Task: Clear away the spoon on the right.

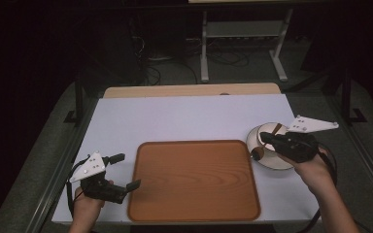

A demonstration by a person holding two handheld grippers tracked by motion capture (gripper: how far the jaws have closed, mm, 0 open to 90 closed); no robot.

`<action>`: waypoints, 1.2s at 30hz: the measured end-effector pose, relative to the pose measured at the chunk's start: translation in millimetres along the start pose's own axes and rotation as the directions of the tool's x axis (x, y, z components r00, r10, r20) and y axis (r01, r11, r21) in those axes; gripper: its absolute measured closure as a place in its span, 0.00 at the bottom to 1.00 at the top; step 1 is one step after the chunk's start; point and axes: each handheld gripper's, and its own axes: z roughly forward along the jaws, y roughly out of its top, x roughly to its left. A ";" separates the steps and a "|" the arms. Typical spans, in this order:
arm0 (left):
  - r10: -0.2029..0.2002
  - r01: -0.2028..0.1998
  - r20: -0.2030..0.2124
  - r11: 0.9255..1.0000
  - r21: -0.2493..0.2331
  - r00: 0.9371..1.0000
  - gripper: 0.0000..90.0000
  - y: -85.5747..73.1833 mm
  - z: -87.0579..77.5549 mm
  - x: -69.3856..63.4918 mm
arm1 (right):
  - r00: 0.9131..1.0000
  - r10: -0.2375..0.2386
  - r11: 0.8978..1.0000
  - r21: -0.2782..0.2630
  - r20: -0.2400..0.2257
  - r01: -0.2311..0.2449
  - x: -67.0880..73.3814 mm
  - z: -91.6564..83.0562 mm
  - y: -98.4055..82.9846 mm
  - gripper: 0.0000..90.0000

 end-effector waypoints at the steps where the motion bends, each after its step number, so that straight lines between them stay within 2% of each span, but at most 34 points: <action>1: 0.000 0.000 0.000 1.000 0.000 1.000 0.00 0.0 0.0 -0.1 | 1.000 -0.006 1.000 0.007 -0.007 0.006 2.3 1.8 0.0 0.98; 9: 0.000 0.000 0.001 1.000 0.000 1.000 0.00 0.0 0.1 -0.2 | 0.997 -0.057 0.996 0.065 -0.061 0.061 17.2 14.2 -1.7 0.97; 15: 0.000 0.000 0.001 1.000 -0.001 1.000 0.00 0.1 0.1 -0.4 | 0.991 -0.067 0.990 0.116 -0.114 0.080 25.8 22.9 -6.4 0.97; 23: 0.001 -0.001 0.002 1.000 0.000 1.000 0.00 0.0 0.2 -0.2 | 0.985 -0.092 0.975 0.187 -0.148 0.119 34.7 37.4 -12.8 0.97; 26: 0.001 -0.001 0.003 1.000 0.000 1.000 0.00 0.1 0.2 -0.4 | 0.982 -0.109 0.966 0.218 -0.154 0.142 38.9 43.7 -14.7 0.97; 36: 0.002 -0.002 0.003 1.000 0.001 1.000 0.00 0.3 0.4 -1.0 | 0.977 -0.127 0.960 0.227 -0.173 0.165 43.1 56.0 -10.7 0.97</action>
